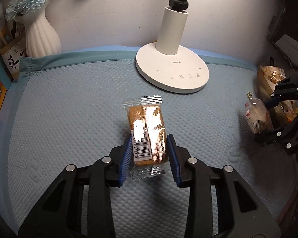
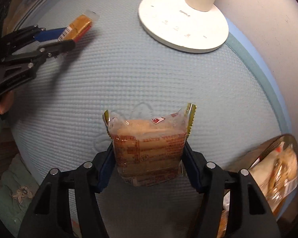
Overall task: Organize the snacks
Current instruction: 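Grasp the sausage pack with the right gripper while the left grasps the biscuit packet, then carry both packs over the brown glass bowl and open both grippers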
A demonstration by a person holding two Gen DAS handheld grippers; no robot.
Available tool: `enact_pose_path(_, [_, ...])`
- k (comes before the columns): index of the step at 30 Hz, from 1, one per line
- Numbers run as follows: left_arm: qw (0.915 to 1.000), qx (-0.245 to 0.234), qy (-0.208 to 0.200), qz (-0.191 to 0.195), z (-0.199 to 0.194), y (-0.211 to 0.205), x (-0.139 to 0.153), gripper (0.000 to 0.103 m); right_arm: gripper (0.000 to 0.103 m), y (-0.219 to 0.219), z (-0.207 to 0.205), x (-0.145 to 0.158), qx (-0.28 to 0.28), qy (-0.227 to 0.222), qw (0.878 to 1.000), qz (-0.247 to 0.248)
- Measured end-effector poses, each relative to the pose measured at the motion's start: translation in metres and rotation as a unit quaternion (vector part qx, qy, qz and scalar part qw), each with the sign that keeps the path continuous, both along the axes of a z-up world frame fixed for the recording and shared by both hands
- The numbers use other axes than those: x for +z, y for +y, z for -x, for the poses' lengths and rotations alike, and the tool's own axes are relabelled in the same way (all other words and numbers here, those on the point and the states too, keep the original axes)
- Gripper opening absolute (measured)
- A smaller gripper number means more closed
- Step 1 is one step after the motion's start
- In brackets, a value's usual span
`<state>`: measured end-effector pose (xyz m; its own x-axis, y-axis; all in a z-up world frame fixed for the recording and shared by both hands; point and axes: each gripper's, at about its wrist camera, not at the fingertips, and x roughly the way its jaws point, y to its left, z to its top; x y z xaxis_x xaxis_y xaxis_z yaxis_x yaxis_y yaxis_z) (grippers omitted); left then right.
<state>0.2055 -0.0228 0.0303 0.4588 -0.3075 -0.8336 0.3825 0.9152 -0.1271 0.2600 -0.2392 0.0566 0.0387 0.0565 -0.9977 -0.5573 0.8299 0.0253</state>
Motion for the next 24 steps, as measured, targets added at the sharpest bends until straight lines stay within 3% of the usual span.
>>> enact_pose_path(4, [0.9997, -0.019, -0.011, 0.012, 0.067, -0.015, 0.003, 0.034, 0.061, -0.007, 0.053, 0.011, -0.051, -0.013, 0.997, -0.055])
enact_pose_path(9, [0.9981, -0.046, -0.007, 0.04, 0.124, -0.019, 0.007, 0.034, 0.061, -0.02, 0.086, 0.011, -0.121, -0.032, 0.99, -0.068])
enact_pose_path(14, [0.9982, -0.058, 0.0, 0.017, 0.135, -0.032, -0.007, 0.035, 0.069, -0.024, 0.111, -0.013, -0.185, -0.054, 0.979, -0.069])
enact_pose_path(16, [0.9985, -0.054, -0.001, 0.005, 0.135, -0.032, -0.012, 0.035, 0.071, -0.031, 0.127, -0.012, -0.21, -0.062, 0.97, -0.101])
enact_pose_path(19, [0.9988, -0.048, -0.004, 0.0, 0.142, -0.027, -0.015, 0.035, 0.087, -0.038, 0.162, -0.009, -0.242, -0.086, 0.952, -0.169])
enact_pose_path(24, [0.9991, -0.042, -0.004, -0.003, 0.15, -0.02, -0.02, 0.037, 0.089, -0.059, 0.201, -0.004, -0.258, -0.12, 0.94, -0.19])
